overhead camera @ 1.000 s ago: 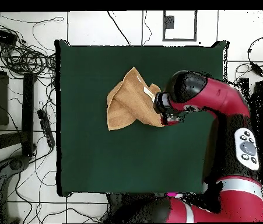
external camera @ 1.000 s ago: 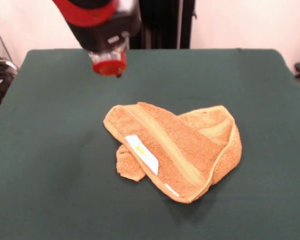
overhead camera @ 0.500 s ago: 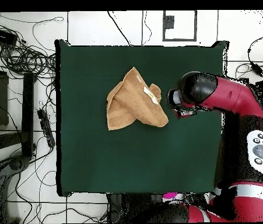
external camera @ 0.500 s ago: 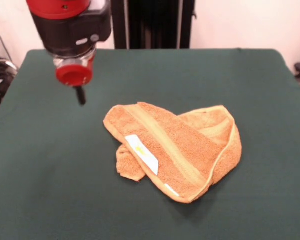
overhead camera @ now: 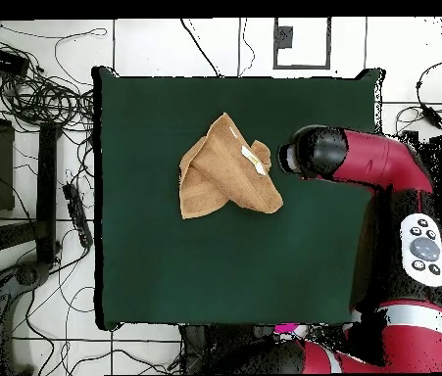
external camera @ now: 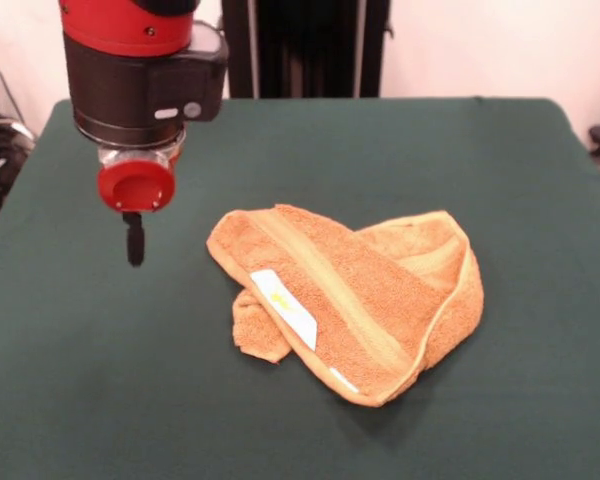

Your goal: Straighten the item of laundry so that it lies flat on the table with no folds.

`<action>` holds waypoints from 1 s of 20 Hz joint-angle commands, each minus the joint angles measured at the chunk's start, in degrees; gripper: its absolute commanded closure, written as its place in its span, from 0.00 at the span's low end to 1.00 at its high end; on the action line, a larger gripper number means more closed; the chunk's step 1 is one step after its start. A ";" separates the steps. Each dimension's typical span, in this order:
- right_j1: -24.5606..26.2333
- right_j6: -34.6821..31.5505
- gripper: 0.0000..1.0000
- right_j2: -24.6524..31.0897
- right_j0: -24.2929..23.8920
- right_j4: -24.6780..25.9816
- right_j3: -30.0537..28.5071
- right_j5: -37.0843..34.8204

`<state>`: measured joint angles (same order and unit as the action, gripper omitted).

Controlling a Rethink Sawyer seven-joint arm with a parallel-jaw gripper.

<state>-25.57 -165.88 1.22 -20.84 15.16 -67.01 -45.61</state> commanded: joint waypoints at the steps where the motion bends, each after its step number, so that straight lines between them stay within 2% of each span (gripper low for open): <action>1: 3.46 10.79 0.00 8.01 1.08 0.78 -3.44 2.25; 4: 2.97 14.26 0.00 10.69 0.24 -0.19 -2.83 1.01; 7: 1.89 17.74 0.00 11.26 2.20 2.22 1.61 -0.39; 12: 1.76 18.91 0.00 10.74 7.01 4.56 12.13 -9.99; 17: 4.77 17.85 0.00 10.90 9.94 4.51 22.57 -22.90; 20: 7.02 18.30 0.00 11.74 10.64 4.57 27.98 -27.81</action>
<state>-24.22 -165.88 4.22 -13.57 18.80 -49.62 -60.40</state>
